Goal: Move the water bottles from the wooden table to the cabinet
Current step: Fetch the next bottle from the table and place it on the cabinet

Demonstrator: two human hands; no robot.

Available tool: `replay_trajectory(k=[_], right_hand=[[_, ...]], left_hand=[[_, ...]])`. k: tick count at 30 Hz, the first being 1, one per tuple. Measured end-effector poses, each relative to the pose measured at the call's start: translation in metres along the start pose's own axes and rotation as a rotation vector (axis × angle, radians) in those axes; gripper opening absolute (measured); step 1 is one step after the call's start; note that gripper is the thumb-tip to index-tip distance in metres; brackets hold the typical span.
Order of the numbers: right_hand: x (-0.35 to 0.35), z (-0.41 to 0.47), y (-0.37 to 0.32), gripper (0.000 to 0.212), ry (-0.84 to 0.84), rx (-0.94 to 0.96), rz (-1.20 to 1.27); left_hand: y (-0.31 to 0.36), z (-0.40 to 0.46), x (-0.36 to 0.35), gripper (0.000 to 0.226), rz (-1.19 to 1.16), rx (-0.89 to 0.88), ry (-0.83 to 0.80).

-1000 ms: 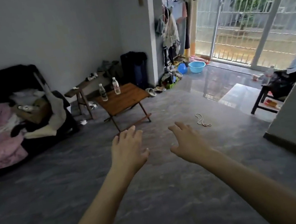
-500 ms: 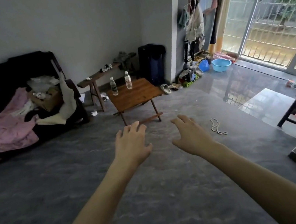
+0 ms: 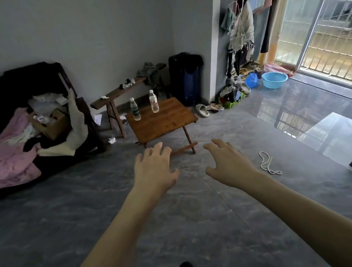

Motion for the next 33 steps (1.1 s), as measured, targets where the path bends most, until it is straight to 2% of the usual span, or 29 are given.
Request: replay_trajectory(k=[9, 12, 17, 23, 25, 29, 33], right_hand=[[0.014, 0.195, -0.012, 0.062, 0.026, 0.010, 0.006], [0.017, 0.248, -0.005, 0.057, 0.043, -0.021, 0.026], [0.012, 0.321, 0.013, 0.061, -0.005, -0.035, 0.017], [0.005, 0.419, 0.032, 0.048, -0.037, 0.007, 0.039], [0.005, 0.456, 0.041, 0.050, -0.054, 0.029, 0.034], [0.015, 0.534, 0.065, 0.072, -0.051, 0.056, 0.079], [0.017, 0.616, 0.083, 0.064, -0.087, 0.104, 0.077]], left_hand=[[-0.080, 0.168, 0.009, 0.065, -0.005, 0.036, 0.039], [-0.096, 0.222, 0.006, 0.062, -0.014, 0.018, 0.027], [-0.113, 0.297, -0.006, 0.063, -0.045, 0.016, -0.012], [-0.133, 0.387, -0.020, 0.064, -0.035, 0.050, -0.028], [-0.137, 0.420, -0.025, 0.064, -0.036, 0.063, -0.034], [-0.149, 0.493, -0.029, 0.064, -0.019, 0.118, -0.036], [-0.155, 0.562, -0.031, 0.064, -0.021, 0.172, -0.059]])
Point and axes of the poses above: each hand's wrist, its own z-axis towards the middle knuckle, its own x-axis out of the back of the hand, y = z × x, the point moved 10 cm from there along z, towards the middle knuckle, and after that the axes turned 4 degrees about -x, right-handed, at the moved point
